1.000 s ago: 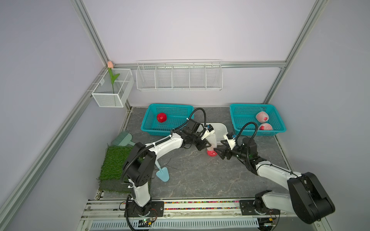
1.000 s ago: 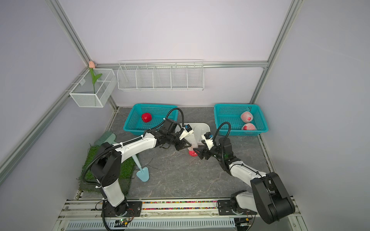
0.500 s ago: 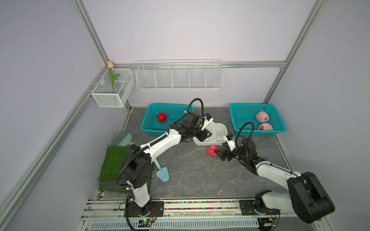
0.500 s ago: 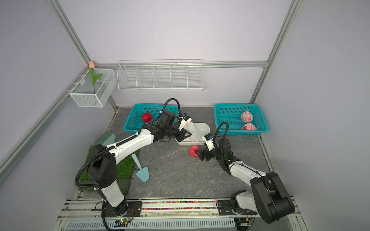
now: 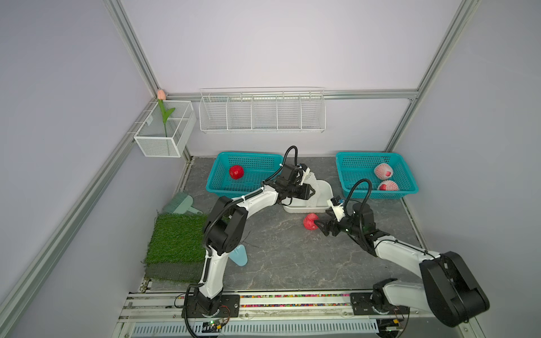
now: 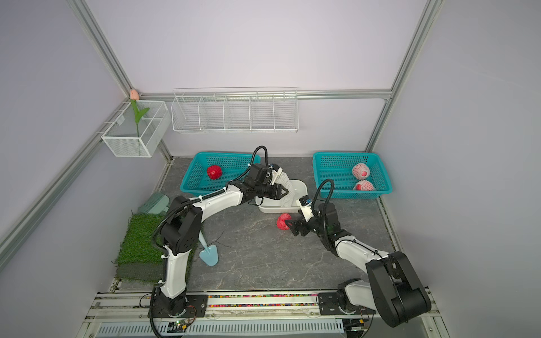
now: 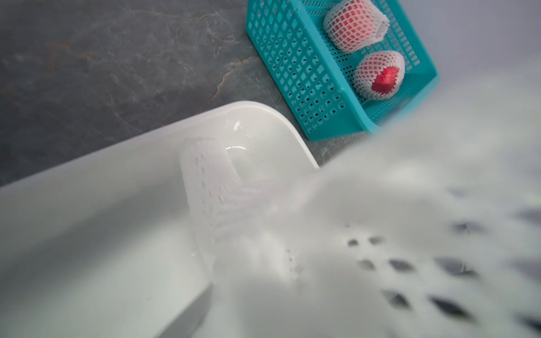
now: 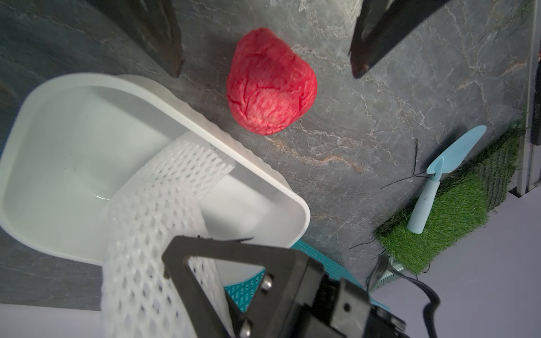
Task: Remove foam nets from apples
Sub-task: Place the foam net into the storage box.
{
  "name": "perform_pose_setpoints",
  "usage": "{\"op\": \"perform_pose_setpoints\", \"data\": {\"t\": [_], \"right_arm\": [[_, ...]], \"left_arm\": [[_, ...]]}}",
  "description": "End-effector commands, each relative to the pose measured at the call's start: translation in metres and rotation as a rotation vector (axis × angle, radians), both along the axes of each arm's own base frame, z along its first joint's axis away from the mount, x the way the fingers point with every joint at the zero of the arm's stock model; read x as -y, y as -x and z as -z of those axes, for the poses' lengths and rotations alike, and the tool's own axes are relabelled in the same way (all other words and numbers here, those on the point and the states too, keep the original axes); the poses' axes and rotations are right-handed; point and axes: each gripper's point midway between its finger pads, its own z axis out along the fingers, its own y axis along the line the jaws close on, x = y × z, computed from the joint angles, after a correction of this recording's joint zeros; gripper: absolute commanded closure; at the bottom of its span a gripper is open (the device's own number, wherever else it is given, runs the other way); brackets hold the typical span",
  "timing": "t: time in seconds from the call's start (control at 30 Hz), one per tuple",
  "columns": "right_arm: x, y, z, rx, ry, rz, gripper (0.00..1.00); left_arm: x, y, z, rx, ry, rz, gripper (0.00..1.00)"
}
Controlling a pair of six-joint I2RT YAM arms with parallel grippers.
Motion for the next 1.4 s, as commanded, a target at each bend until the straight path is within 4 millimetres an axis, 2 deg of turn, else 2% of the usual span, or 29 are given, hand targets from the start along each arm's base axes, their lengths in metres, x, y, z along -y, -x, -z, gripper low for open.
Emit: {"op": "perform_pose_setpoints", "data": {"t": [0.0,0.1,0.23,0.27,0.3,0.5,0.67,0.83,0.9,1.07,1.17,1.3,1.37], "right_arm": [[-0.002,0.002,0.006,-0.016,-0.001,-0.011,0.1],[-0.003,0.0,0.008,-0.02,-0.003,-0.015,0.1],[-0.004,-0.004,0.009,-0.023,0.001,-0.016,0.1],[-0.005,-0.006,0.008,-0.023,0.003,-0.017,0.1],[-0.005,-0.007,0.007,-0.024,0.001,-0.018,0.1],[-0.004,-0.016,-0.005,0.009,0.0,0.003,0.1],[-0.002,-0.029,-0.024,0.061,0.011,0.016,0.1],[-0.005,-0.044,-0.028,0.033,0.038,0.021,0.09],[-0.007,-0.047,-0.031,0.035,0.031,0.02,0.09],[-0.003,-0.05,-0.039,0.056,0.021,0.049,0.09],[-0.001,-0.049,-0.039,0.058,0.051,0.045,0.09],[-0.007,-0.061,-0.038,0.068,0.099,0.006,0.09],[-0.013,-0.072,-0.036,0.065,0.139,-0.028,0.09]], "left_arm": [[0.0,-0.009,-0.014,-0.014,0.066,-0.072,0.46],[-0.012,-0.005,-0.014,0.017,0.03,-0.087,0.34],[-0.024,0.002,-0.012,0.039,-0.042,-0.07,0.27],[-0.026,0.003,-0.011,0.043,-0.057,-0.068,0.11],[-0.029,0.005,-0.012,0.046,-0.068,-0.067,0.01],[-0.049,0.014,-0.013,0.078,-0.202,-0.03,0.01],[-0.066,0.017,-0.017,0.134,-0.302,-0.008,0.01],[-0.079,0.018,-0.014,0.138,-0.406,0.007,0.0],[-0.08,0.018,-0.018,0.161,-0.422,0.009,0.02],[-0.073,0.009,-0.05,0.247,-0.415,0.014,0.07],[-0.072,0.01,-0.06,0.248,-0.411,0.02,0.09],[-0.086,0.005,-0.077,0.305,-0.424,-0.048,0.08],[-0.097,0.0,-0.087,0.347,-0.454,-0.099,0.06]]}}
